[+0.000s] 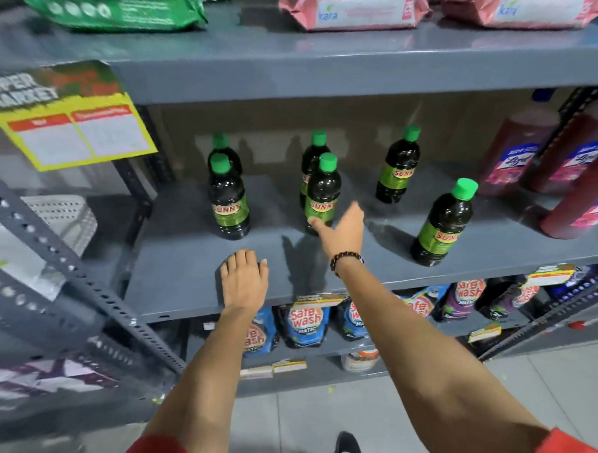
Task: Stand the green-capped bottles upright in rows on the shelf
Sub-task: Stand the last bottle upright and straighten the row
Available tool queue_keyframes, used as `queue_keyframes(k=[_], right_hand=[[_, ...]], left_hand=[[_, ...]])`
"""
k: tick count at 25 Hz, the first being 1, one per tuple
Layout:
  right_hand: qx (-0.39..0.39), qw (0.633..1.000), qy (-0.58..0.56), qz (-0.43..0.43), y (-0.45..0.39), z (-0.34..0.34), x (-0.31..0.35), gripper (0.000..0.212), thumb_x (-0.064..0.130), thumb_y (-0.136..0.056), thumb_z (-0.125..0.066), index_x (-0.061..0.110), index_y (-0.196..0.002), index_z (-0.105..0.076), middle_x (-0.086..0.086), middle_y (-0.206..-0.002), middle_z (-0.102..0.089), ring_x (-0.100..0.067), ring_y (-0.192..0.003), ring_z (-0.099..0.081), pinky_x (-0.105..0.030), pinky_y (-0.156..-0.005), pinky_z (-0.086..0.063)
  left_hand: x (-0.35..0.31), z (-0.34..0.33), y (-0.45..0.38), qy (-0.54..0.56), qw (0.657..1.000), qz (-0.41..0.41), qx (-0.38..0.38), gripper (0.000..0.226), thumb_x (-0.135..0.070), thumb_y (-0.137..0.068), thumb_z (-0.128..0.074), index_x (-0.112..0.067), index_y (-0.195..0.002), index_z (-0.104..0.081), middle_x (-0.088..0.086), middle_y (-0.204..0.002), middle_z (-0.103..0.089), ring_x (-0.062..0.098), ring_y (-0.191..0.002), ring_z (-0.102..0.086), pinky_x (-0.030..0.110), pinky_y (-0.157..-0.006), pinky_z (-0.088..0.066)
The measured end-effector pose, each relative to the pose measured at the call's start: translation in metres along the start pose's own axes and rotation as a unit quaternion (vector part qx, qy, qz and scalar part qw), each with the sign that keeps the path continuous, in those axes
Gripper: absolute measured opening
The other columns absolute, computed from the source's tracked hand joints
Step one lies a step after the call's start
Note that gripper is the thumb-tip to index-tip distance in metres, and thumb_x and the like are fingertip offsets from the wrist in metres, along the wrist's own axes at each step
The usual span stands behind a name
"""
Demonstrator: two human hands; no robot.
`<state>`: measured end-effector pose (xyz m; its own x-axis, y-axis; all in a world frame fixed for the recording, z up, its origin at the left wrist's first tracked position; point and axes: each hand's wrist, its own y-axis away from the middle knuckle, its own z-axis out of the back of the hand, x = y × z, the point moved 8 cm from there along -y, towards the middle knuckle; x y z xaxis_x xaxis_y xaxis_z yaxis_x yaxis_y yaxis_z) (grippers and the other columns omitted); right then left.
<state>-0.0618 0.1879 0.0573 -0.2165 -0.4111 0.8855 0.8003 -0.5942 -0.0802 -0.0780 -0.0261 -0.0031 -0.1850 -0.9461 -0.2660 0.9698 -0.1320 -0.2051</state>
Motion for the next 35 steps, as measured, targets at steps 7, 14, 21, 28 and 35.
queue_keyframes(k=[7,14,21,28,35], right_hand=[[-0.028,0.997,-0.05,-0.048,-0.025,-0.018,0.017,0.07,0.015,-0.073,-0.073,0.007,-0.134,-0.037,-0.018,-0.128,-0.055,-0.035,-0.117,-0.054,-0.041,-0.097,-0.046],[-0.064,0.997,-0.044,-0.001,0.019,0.012,0.005,0.044,0.023,-0.07,-0.072,0.016,-0.109,-0.052,-0.011,-0.105,-0.066,-0.027,-0.095,-0.062,-0.034,-0.083,-0.048],[-0.072,0.997,-0.034,0.007,0.054,0.031,-0.001,0.041,0.027,-0.065,-0.07,0.024,-0.103,-0.052,-0.007,-0.098,-0.067,-0.024,-0.088,-0.063,-0.041,-0.083,-0.054],[-0.147,0.989,0.013,0.028,0.074,0.04,0.008,0.081,0.038,-0.072,-0.074,0.009,-0.135,-0.033,-0.012,-0.13,-0.045,-0.027,-0.123,-0.044,-0.044,-0.103,-0.04],[-0.083,0.975,0.015,0.207,0.097,-0.03,0.07,0.029,0.022,-0.083,-0.063,0.007,-0.104,-0.051,-0.011,-0.096,-0.053,-0.024,-0.089,-0.053,-0.034,-0.073,-0.045]], left_hand=[[0.011,-0.001,0.003,0.032,0.999,-0.023,-0.029,0.03,-0.025,-0.09,-0.053,-0.003,-0.111,-0.056,0.015,-0.114,-0.062,0.033,-0.107,-0.056,0.044,-0.094,-0.043],[0.01,0.001,0.005,0.034,0.998,-0.031,-0.05,0.028,-0.023,-0.085,-0.058,-0.001,-0.102,-0.058,0.019,-0.102,-0.065,0.036,-0.096,-0.059,0.044,-0.086,-0.047],[0.01,0.0,0.006,0.037,0.998,-0.037,-0.042,0.029,-0.023,-0.087,-0.054,0.001,-0.103,-0.057,0.021,-0.104,-0.064,0.037,-0.097,-0.058,0.046,-0.086,-0.046],[0.012,-0.001,0.005,0.04,0.998,-0.033,-0.028,0.032,-0.026,-0.091,-0.049,-0.001,-0.109,-0.053,0.02,-0.112,-0.061,0.036,-0.103,-0.054,0.046,-0.091,-0.042],[0.044,0.016,-0.001,0.038,0.998,0.002,-0.043,0.029,-0.025,-0.09,-0.052,-0.004,-0.109,-0.052,0.019,-0.116,-0.059,0.036,-0.109,-0.052,0.047,-0.093,-0.041]])
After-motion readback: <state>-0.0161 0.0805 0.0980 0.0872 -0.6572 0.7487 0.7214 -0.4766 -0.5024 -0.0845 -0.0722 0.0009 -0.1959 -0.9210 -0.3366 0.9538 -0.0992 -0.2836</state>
